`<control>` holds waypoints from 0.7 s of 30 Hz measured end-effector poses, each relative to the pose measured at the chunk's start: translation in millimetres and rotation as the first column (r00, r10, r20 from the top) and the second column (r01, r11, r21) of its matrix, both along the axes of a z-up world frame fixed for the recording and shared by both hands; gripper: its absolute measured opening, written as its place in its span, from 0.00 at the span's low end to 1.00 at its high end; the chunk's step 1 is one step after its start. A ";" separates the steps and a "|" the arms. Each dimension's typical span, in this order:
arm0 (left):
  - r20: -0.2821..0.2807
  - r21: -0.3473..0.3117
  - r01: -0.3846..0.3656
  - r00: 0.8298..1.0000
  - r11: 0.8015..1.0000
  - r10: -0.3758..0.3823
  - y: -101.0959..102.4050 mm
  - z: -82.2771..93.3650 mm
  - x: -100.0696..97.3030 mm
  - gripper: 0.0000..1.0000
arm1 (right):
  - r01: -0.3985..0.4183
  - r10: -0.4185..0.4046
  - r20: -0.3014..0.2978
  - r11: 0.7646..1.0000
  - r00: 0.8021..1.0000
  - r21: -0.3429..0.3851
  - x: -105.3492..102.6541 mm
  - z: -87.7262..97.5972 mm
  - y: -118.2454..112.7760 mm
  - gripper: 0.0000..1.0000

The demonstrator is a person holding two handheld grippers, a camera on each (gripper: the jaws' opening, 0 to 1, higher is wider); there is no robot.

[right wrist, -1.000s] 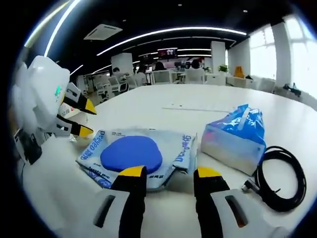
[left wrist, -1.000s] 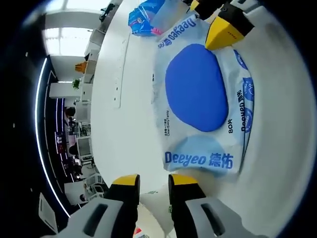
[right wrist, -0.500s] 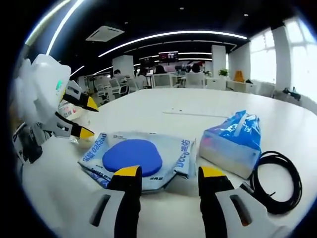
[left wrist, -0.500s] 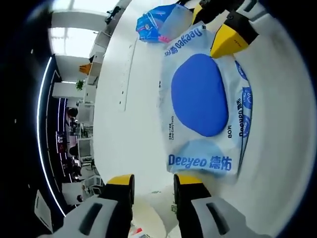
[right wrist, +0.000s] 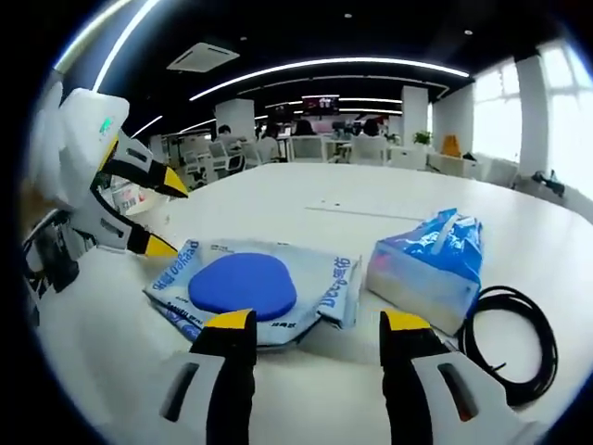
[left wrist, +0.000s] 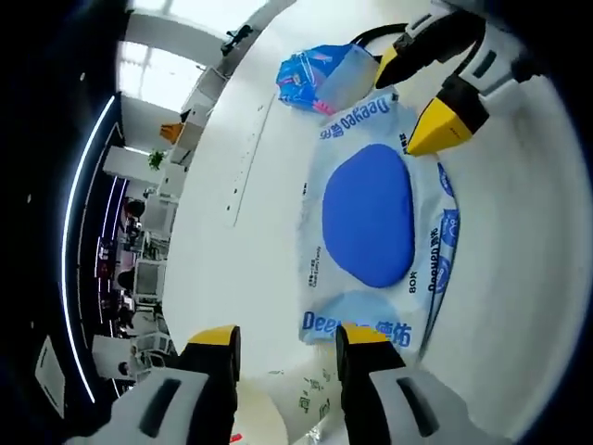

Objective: Arrange the tabletop items into an orderly group along one side of the table until the central work area is clear of visible clutter.

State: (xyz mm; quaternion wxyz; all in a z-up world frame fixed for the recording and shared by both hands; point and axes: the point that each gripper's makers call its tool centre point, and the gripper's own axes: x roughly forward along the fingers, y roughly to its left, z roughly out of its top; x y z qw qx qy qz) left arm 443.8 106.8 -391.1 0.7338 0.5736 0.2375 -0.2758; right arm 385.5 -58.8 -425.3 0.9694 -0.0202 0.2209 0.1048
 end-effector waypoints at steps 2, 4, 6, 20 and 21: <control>-0.005 -0.012 -0.003 1.000 1.000 0.003 -0.3 0.1 0.2 0.44 | -0.009 0.009 0.000 1.000 1.000 -0.002 -0.8 -0.3 0.1 0.51; -0.004 -0.029 -0.005 1.000 1.000 0.004 -1.2 0.8 0.5 0.45 | -0.009 0.009 0.010 1.000 1.000 -0.007 -1.6 0.6 -1.5 0.51; -0.005 -0.046 -0.007 1.000 0.999 0.007 -2.1 1.1 -0.2 0.47 | -0.014 0.014 0.011 1.000 1.000 -0.012 -2.0 0.5 -2.1 0.52; -0.042 -0.245 -0.010 0.999 0.969 -0.001 -16.8 -0.6 -18.3 0.59 | -0.070 0.071 0.022 0.996 0.997 -0.048 -8.7 5.0 -7.5 0.55; -0.045 -0.252 -0.009 0.999 0.968 -0.002 -17.4 -0.5 -20.1 0.60 | -0.074 0.075 0.025 0.996 0.997 -0.051 -9.8 5.9 -8.5 0.55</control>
